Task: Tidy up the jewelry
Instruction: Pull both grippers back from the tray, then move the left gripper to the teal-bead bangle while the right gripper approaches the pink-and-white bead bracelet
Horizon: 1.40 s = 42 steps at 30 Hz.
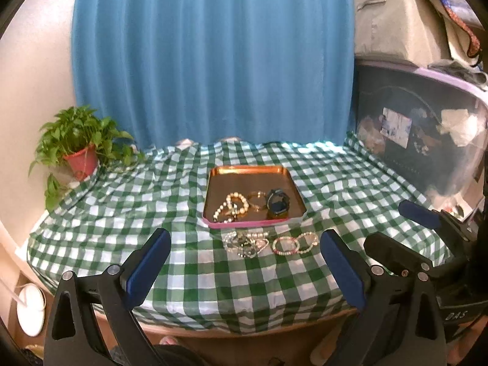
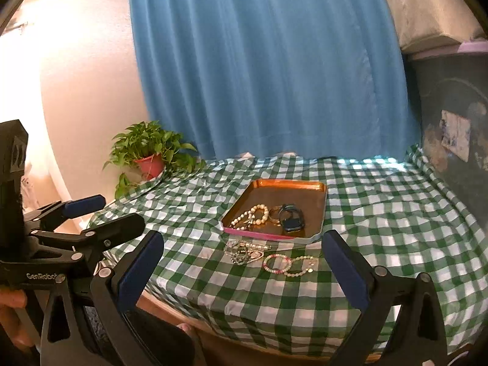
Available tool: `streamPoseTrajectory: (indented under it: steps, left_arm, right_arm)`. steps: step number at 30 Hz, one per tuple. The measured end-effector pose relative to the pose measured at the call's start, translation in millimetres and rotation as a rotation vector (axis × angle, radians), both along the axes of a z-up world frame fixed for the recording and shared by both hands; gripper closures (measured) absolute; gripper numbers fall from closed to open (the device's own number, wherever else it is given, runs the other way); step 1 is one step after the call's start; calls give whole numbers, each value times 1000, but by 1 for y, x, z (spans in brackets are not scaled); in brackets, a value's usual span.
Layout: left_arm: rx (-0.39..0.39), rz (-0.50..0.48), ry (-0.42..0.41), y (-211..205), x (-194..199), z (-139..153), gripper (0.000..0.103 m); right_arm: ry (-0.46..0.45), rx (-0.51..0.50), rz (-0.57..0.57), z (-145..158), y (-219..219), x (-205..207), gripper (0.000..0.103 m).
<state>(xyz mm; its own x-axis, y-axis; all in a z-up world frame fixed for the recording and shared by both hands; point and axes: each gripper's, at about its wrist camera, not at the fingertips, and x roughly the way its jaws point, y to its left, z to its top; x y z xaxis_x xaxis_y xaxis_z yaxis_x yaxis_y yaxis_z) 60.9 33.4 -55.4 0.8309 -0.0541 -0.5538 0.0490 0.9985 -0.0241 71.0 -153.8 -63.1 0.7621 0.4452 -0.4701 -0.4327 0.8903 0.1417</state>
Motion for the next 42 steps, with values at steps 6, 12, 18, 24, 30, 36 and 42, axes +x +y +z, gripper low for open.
streamPoseTrajectory:
  steps: [6,12,18,24,30,36,42]
  left_arm:
    - [-7,-4,52,3,28,-40,5]
    - [-164,-53,148,18,77,-93,6]
    - [-170,-100,223,21,121,-137,27]
    - [-171,-150,266,23,146,-173,63]
    - [-170,-163,259,29,158,-185,67]
    - [-213,-163,293,38,172,-197,77]
    - [-232,-159,298,37,178,-200,94]
  right_arm:
    - [43,-45,0,-38,1,24,1]
    - [108,-44,-7,-79,-10,58,1]
    - [191,-66,-27,-101,-19,104,9]
    - [206,-155,14,-136,-5,135,69]
    - [295,-133,52,-168,1,159,87]
    - [339,-160,65,-181,3,169,89]
    - [300,-210,101,-180,12,169,89]
